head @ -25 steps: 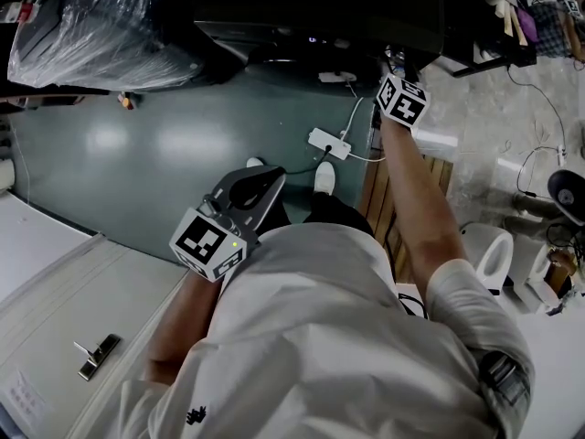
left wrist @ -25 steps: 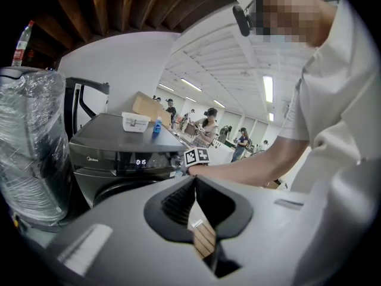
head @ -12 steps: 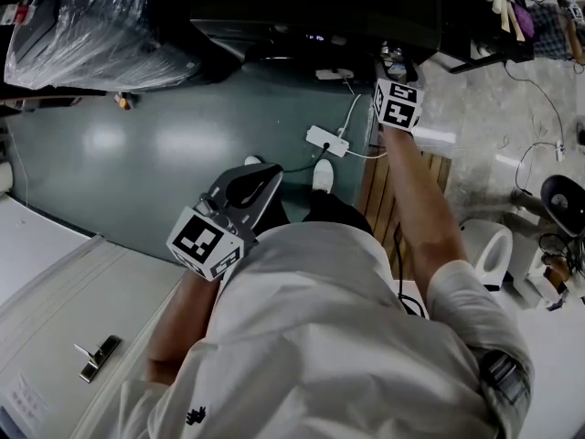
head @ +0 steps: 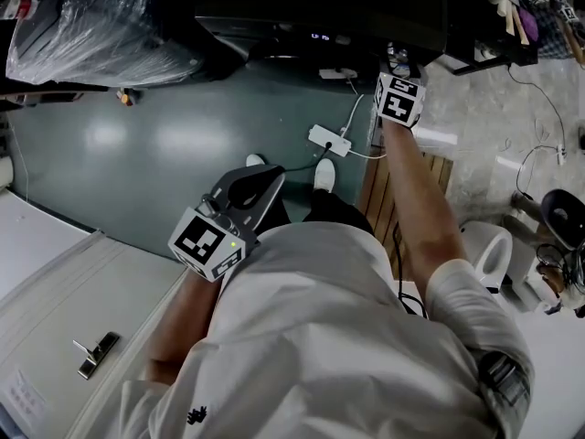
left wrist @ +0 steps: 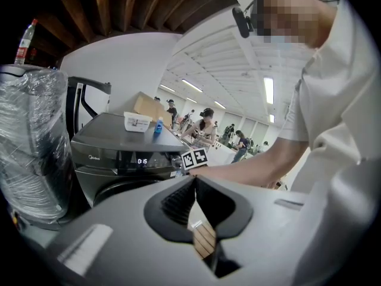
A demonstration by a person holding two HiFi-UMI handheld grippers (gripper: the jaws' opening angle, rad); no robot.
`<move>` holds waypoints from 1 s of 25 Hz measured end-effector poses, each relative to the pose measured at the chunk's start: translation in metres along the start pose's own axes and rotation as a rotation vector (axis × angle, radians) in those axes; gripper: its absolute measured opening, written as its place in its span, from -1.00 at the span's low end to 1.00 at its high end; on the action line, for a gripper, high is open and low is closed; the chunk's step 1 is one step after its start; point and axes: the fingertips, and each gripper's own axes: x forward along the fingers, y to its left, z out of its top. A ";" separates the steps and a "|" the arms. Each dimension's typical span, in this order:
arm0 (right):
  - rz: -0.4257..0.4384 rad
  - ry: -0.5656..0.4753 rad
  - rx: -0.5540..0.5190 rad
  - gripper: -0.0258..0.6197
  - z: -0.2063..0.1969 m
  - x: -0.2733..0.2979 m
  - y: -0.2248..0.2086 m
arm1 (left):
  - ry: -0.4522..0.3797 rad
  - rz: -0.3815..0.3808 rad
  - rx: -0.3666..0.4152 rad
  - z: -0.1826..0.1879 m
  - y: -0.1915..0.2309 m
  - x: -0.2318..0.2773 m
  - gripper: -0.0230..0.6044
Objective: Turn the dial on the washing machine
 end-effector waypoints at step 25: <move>0.056 -0.040 0.043 -0.13 -0.003 -0.013 -0.004 | -0.001 -0.016 0.015 0.004 -0.005 0.007 -0.75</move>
